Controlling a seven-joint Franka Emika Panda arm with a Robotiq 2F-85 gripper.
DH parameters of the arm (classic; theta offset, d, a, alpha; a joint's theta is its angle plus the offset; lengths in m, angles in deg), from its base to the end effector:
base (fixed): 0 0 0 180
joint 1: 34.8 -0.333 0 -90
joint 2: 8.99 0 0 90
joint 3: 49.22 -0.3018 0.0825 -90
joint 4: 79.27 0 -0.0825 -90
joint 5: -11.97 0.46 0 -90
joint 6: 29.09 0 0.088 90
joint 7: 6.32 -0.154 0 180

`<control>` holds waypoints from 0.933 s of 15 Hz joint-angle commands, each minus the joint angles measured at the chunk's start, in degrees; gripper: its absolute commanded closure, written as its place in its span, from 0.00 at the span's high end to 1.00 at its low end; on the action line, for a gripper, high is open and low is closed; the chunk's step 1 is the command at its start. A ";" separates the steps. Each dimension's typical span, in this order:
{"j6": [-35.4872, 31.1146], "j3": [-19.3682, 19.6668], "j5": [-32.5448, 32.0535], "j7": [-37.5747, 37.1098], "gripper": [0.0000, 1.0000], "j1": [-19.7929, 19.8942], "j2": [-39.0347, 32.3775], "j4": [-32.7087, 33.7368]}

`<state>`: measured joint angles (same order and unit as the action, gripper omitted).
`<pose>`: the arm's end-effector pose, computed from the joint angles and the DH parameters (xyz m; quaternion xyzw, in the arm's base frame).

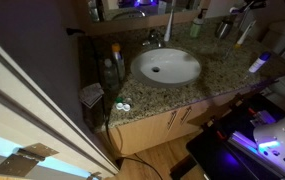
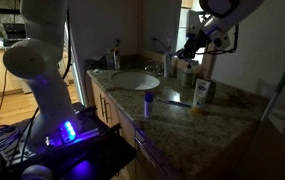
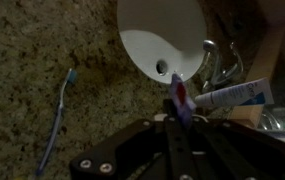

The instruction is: Pick the toothpaste and put it in the cup

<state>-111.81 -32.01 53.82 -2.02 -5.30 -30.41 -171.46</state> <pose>0.5368 -0.3905 0.3343 -0.8394 0.3815 0.0882 0.3769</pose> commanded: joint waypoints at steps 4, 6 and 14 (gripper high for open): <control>14.67 -0.73 13.24 -12.38 0.01 7.11 -16.10 16.19; 15.20 -1.01 18.08 -17.56 0.01 9.53 -19.60 20.24; 11.96 -1.44 20.77 -23.88 0.01 10.95 -22.31 21.68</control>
<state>-99.11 -32.46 73.66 -22.96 4.78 -50.87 -151.20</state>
